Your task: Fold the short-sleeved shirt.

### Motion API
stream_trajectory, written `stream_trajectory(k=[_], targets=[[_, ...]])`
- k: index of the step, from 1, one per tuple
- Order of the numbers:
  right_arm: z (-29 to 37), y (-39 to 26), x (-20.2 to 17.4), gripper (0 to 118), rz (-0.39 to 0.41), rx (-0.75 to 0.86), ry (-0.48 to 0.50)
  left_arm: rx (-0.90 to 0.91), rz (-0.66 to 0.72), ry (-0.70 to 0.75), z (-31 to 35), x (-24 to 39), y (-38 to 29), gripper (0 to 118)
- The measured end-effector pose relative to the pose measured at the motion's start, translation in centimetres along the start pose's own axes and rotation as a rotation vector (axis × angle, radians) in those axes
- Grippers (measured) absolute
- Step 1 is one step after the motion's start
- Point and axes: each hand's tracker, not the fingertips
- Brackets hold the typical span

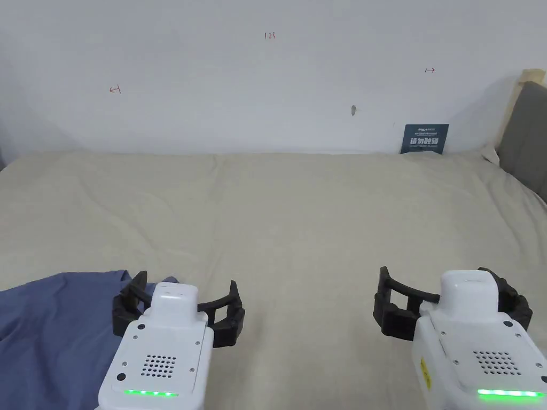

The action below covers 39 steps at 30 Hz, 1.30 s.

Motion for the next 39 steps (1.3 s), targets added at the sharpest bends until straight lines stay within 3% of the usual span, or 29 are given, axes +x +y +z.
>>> stream_trajectory(k=[8, 39], targets=[[0.2, 0.2, -0.4, 118, 0.037, 0.018, 0.011, 0.027, 0.063, 0.012, -0.1, -1.3, 0.5, 118], [0.2, 0.7, -0.4, 117, 0.032, 0.017, 0.015, 0.030, 0.068, 0.017, 0.2, -1.6, 1.4, 118]])
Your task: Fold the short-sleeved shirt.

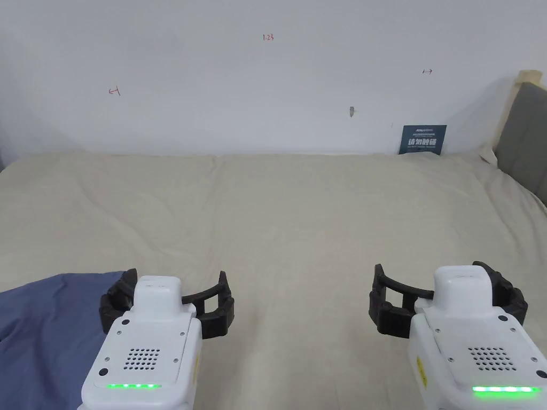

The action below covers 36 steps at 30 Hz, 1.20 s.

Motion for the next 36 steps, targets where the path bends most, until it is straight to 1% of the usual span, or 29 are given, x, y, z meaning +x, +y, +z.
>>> stream_trajectory(k=[1, 2, 3, 4, 5, 6, 7, 8, 9, 10, 11, 15, 19, 22, 25, 28, 33, 36], targets=[[0.0, 0.0, 0.0, 117, 0.002, -0.002, -0.006, 0.000, 0.005, -0.001, 0.0, 0.0, 0.1, 116], [0.0, 0.1, -0.1, 117, 0.002, -0.003, -0.008, 0.006, 0.012, -0.005, 0.1, 0.0, 0.1, 109], [0.0, 0.2, -0.1, 115, 0.000, -0.010, 0.002, 0.014, 0.018, -0.006, 0.2, 0.0, 0.1, 96], [0.0, 0.2, 0.0, 109, -0.001, -0.013, 0.002, 0.026, 0.024, -0.005, 0.3, 0.1, 0.1, 71], [0.1, 0.3, -0.1, 98, -0.004, -0.010, 0.001, 0.030, 0.032, -0.004, 0.4, 0.1, 0.2, 55], [0.3, 0.4, -0.1, 72, -0.014, -0.003, -0.007, 0.028, 0.042, -0.007, 0.4, 0.2, 0.4, 43], [0.4, 0.4, -0.1, 14, -0.017, 0.000, -0.010, 0.024, 0.054, -0.023, 0.4, 0.1, 0.5, 30], [0.3, 0.5, -0.1, 0, -0.019, 0.004, -0.013, 0.014, 0.072, -0.054, 0.3, 0.0, 0.6, 14], [0.3, 0.5, 0.1, 0, -0.025, -0.001, -0.033, 0.017, 0.080, -0.073, 0.4, -0.1, 0.6, 3], [0.1, 0.6, 0.5, 0, -0.027, 0.005, -0.027, 0.019, 0.073, -0.067, 0.4, 0.0, 0.7, 0], [0.0, 0.9, 0.7, 0, -0.042, -0.015, 0.000, 0.030, 0.057, -0.050, 0.5, 0.1, 0.8, 0], [-0.2, 0.7, 0.9, 0, -0.044, -0.016, -0.010, 0.007, 0.051, -0.060, 0.1, 0.0, 0.7, 0], [-0.4, 0.5, 0.2, 0, -0.046, -0.021, 0.015, -0.002, 0.082, -0.041, 0.2, -1.2, 0.6, 0], [-0.8, 0.7, -1.2, 0, -0.042, -0.019, 0.068, -0.004, 0.068, 0.007, 0.9, -2.9, 0.3, 0], [-1.3, 1.0, -3.8, 0, -0.022, -0.005, 0.125, -0.019, 0.070, 0.077, 1.9, -5.9, 0.1, 0], [-1.8, 1.5, -7.3, 0, -0.037, 0.001, 0.219, -0.028, 0.068, 0.176, 3.7, -9.6, -0.2, 0], [-0.7, 2.5, -15.0, 0, -0.027, 0.017, 0.384, -0.058, 0.076, 0.339, 7.5, -16.6, -0.7, 0], [0.0, 2.7, -18.8, 0, -0.036, 0.007, 0.463, -0.077, 0.078, 0.429, 10.0, -20.0, -0.9, 0]])
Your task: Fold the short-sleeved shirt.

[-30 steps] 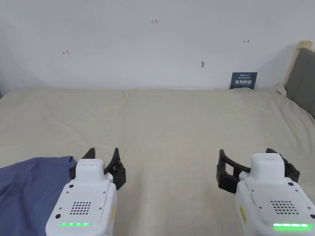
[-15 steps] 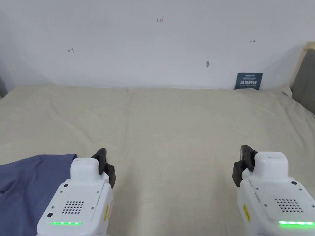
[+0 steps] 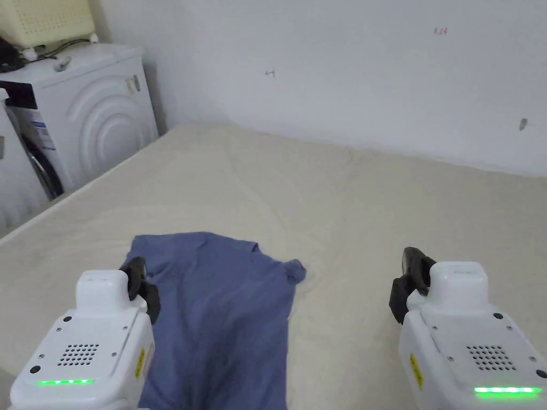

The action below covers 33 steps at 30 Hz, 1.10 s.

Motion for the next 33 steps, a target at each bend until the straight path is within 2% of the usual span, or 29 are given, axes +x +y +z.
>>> stream_trajectory(k=[7, 10, 16, 17, 18, 19, 20, 22, 24, 29, 33], targets=[[-1.7, -0.5, -5.1, 0, -0.002, -0.030, 0.100, -0.056, 0.006, 0.114, 1.0, -6.2, -0.7, 0], [-1.8, -0.3, -5.3, 0, 0.000, -0.033, 0.116, -0.079, 0.034, 0.119, 0.5, -7.4, -0.7, 0], [-2.4, -0.3, -2.5, 0, 0.022, -0.034, 0.076, -0.200, 0.112, 0.067, -3.0, -6.7, -0.6, 1], [-2.5, -0.3, -2.0, 0, 0.028, -0.037, 0.059, -0.236, 0.129, 0.049, -4.0, -6.3, -0.6, 7], [-2.6, -0.3, -1.3, 0, 0.032, -0.041, 0.042, -0.270, 0.152, 0.008, -5.0, -5.9, -0.7, 22], [-2.6, -0.4, -0.8, 0, 0.035, -0.043, 0.028, -0.320, 0.171, -0.012, -5.9, -5.5, -0.9, 52], [-2.3, -0.5, -0.4, 0, 0.039, -0.047, 0.009, -0.344, 0.193, -0.028, -7.1, -4.9, -1.1, 74], [-2.3, -0.6, 0.8, 0, 0.046, -0.058, -0.024, -0.407, 0.207, -0.053, -9.2, -3.8, -1.9, 104], [-2.2, -1.1, 2.1, 0, 0.049, -0.067, -0.068, -0.490, 0.201, -0.076, -11.7, -2.2, -3.0, 112], [-1.9, -1.8, 4.6, 0, 0.036, -0.102, -0.137, -0.699, 0.129, -0.138, -16.7, 2.5, -6.9, 112], [-1.7, -2.5, 6.5, 0, 0.043, -0.129, -0.188, -0.841, 0.133, -0.150, -19.4, 5.3, -10.5, 111]])
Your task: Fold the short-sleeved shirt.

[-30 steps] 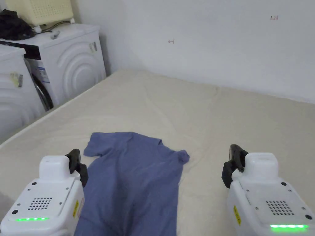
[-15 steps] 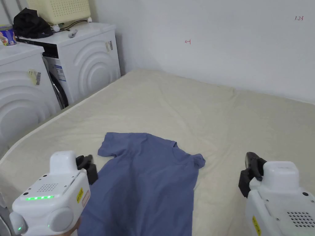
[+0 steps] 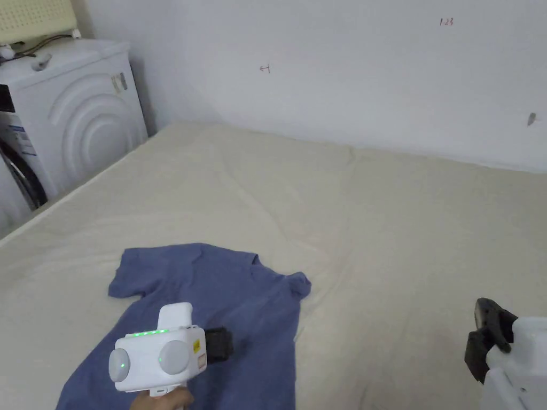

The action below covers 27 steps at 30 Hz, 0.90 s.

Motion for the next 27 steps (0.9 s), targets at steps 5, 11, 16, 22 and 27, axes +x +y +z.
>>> stream_trajectory(k=[5, 11, 16, 22, 27], targets=[[-0.3, -0.9, 1.7, 0, -0.009, -0.038, -0.044, -0.078, -0.047, 0.032, -3.6, 1.9, -1.0, 49], [0.3, -1.3, 3.2, 0, -0.025, -0.057, -0.075, -0.055, -0.066, 0.059, -4.0, 3.1, -2.1, 16], [0.9, -1.1, 4.1, 0, -0.031, -0.052, -0.088, 0.037, 0.096, -0.126, 0.1, 0.9, -1.2, 7], [1.6, -0.8, 5.8, 0, -0.086, -0.020, -0.121, 0.145, 0.167, -0.337, 7.1, 2.1, 1.2, 7], [2.8, -0.7, 8.5, 0, -0.124, 0.009, -0.144, 0.241, -0.021, -0.513, 13.5, 9.3, 4.5, 7]])
